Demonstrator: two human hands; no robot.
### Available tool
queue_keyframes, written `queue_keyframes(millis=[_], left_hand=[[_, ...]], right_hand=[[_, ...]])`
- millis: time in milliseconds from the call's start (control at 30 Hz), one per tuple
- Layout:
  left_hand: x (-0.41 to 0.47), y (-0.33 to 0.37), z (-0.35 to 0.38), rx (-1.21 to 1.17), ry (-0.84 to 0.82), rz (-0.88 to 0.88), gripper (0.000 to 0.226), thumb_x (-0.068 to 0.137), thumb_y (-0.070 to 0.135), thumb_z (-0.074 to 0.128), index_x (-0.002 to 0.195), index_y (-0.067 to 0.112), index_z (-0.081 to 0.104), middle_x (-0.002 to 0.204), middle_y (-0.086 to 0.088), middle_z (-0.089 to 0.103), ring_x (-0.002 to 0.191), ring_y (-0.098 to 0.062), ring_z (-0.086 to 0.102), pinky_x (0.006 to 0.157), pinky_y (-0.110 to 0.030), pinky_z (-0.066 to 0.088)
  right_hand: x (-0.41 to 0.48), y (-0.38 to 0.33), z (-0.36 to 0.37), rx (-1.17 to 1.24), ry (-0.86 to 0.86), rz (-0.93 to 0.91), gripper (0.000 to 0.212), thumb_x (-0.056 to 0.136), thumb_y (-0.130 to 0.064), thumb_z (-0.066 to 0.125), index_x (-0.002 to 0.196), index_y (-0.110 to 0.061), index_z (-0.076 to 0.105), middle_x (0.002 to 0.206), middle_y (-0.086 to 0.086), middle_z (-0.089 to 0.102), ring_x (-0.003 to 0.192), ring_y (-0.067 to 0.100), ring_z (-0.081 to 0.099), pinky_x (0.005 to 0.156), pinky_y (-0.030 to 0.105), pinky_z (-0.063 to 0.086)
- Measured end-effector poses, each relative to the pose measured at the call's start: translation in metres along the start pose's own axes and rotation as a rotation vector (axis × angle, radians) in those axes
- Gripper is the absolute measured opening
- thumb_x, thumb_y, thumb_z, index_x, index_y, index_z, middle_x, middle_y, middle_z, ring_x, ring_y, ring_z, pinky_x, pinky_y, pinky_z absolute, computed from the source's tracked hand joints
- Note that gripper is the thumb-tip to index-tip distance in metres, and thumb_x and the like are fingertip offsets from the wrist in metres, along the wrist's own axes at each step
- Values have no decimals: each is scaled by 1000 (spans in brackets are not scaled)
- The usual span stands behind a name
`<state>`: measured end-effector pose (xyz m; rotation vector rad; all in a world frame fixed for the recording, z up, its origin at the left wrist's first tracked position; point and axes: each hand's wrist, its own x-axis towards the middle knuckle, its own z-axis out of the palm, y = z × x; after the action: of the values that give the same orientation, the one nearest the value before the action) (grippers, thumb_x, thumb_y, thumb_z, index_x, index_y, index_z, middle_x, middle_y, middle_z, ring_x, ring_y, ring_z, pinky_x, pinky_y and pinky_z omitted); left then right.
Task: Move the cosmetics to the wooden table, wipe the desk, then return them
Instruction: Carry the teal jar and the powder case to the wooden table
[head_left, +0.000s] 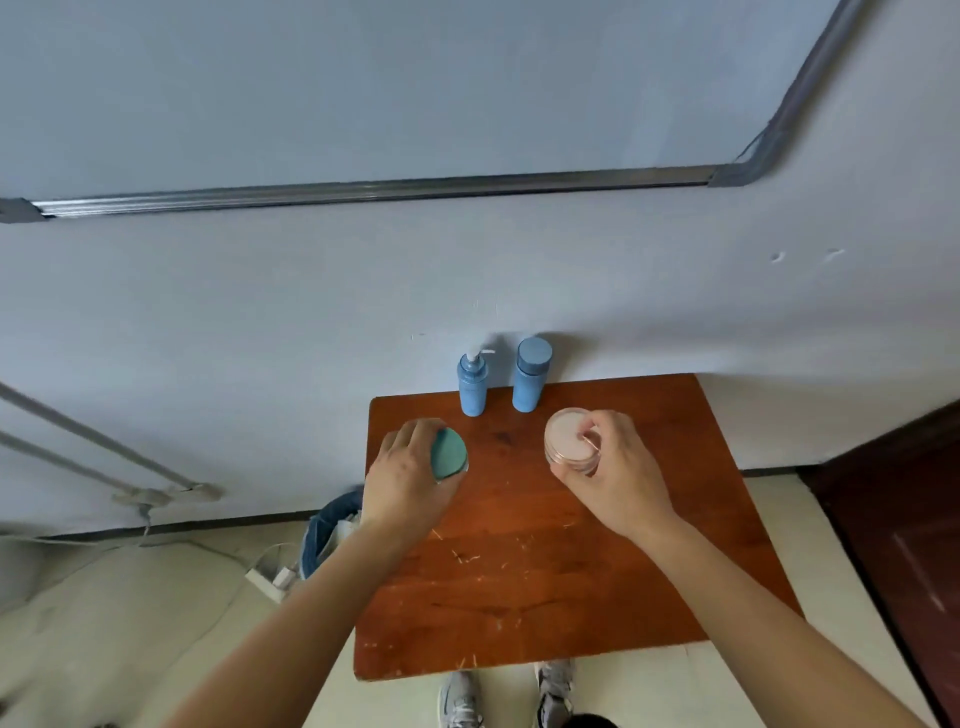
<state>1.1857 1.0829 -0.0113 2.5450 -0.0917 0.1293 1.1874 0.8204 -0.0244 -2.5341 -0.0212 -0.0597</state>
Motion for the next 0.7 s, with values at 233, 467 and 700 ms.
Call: queue_keyframes(millis=[233, 467, 700], left_hand=[[26, -27, 55, 65, -118, -147, 47, 76, 38, 79, 108, 26, 47, 112, 5, 59, 94, -16, 51, 68, -30, 51], [52, -39, 95, 145, -199, -200, 43, 79, 32, 77, 108, 25, 47, 118, 4, 57, 100, -16, 51, 70, -24, 39], [90, -45, 115, 137, -64, -305, 48, 79, 21, 72, 120, 16, 47, 120, -5, 57, 111, -27, 50, 78, -37, 49]], right_hand=[[40, 35, 45, 0, -142, 116, 49, 72, -44, 82, 101, -32, 45, 116, -8, 45, 97, 12, 56, 65, 16, 39], [65, 63, 77, 43, -175, 210, 43, 73, -32, 82, 104, -26, 53, 120, -3, 46, 100, 20, 59, 69, 24, 43], [102, 75, 81, 88, -81, 209, 47, 79, -22, 80, 118, -17, 54, 132, 5, 44, 112, 23, 56, 81, 29, 55]])
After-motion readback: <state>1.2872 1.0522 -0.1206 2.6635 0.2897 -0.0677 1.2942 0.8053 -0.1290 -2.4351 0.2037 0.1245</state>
